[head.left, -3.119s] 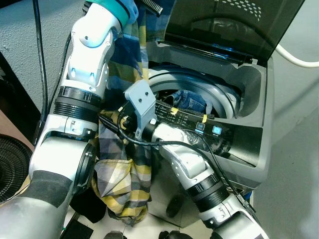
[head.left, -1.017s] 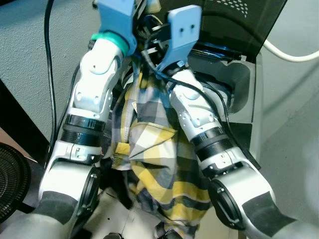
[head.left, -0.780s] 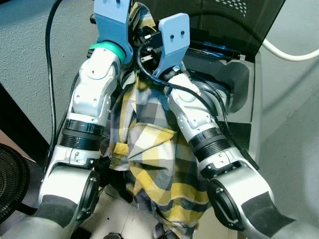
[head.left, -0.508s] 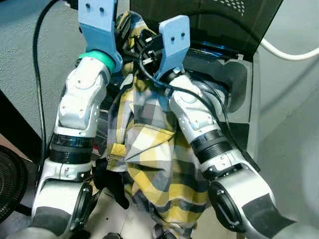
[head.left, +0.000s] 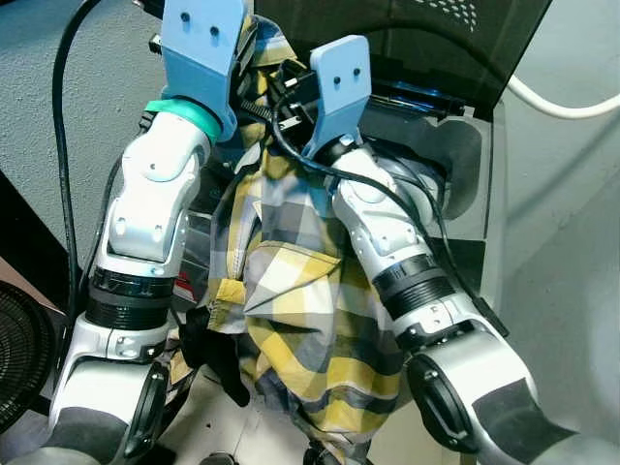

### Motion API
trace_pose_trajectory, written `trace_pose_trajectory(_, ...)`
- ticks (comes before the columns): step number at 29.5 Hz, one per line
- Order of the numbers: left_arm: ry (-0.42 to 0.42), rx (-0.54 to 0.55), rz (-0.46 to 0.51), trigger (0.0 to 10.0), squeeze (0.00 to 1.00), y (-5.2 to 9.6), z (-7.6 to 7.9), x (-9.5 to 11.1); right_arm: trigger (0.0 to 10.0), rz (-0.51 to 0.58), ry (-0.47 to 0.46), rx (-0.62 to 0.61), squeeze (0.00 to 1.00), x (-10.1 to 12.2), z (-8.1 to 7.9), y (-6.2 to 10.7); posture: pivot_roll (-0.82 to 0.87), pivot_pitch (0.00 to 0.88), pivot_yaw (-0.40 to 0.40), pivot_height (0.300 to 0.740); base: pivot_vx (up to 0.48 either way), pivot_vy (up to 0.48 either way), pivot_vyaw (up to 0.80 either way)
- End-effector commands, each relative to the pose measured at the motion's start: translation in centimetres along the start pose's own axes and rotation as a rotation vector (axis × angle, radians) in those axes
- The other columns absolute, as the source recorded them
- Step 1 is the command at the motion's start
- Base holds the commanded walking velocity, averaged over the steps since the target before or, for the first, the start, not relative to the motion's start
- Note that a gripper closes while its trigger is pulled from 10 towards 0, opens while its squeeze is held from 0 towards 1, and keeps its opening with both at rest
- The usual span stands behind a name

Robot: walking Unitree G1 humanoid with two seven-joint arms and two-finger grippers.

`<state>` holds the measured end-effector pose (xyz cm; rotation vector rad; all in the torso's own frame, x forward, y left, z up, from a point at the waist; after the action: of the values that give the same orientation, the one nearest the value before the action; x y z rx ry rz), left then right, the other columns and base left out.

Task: Clothes washing

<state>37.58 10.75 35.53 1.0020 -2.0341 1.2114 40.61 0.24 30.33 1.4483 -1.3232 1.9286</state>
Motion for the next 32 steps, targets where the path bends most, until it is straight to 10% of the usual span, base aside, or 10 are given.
trace_pose_trajectory(1, -0.011, -0.011, 0.014, 10.0, 0.00, 0.2, 0.4, 0.3, 0.0, -0.018, -0.007, -0.020, 0.00, -0.5, 0.4, 0.3, 0.08, 0.006, -0.002, 0.728, 0.000, 0.000, 0.00)
trace_pose_trajectory(20, -0.015, -0.026, 0.013, 10.0, 0.00, 0.6, 0.7, 0.2, 0.0, -0.011, 0.007, -0.078, 0.00, -0.3, 1.5, 0.4, 0.08, 0.017, 0.005, 0.728, 0.000, 0.000, 0.00)
trace_pose_trajectory(21, -0.013, -0.030, 0.001, 10.0, 1.00, 0.8, 0.8, -0.1, 0.0, -0.007, 0.010, -0.093, 0.00, -0.2, 1.8, 0.4, 0.08, 0.018, 0.005, 0.728, 0.000, 0.000, 0.00)
trace_pose_trajectory(32, 0.002, -0.008, -0.002, 10.0, 1.00, 2.0, 0.4, -0.2, 0.0, -0.005, 0.009, -0.106, 0.00, -0.2, 2.0, 0.4, 0.08, 0.025, 0.009, 0.728, 0.000, 0.000, 0.00)
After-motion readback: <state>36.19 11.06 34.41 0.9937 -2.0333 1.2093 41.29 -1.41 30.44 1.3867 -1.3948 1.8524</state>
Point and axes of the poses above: a point about 5 cm out from each wrist's last joint towards the gripper, its own y axis pointing back from the gripper into the wrist, its own x axis along the axis of the wrist's last joint, z = x × y, the point moved 4 cm from there along -y, pointing out of the wrist towards the gripper, and after that the axes turned 7 degrees about -y, right-handed, at the moved point
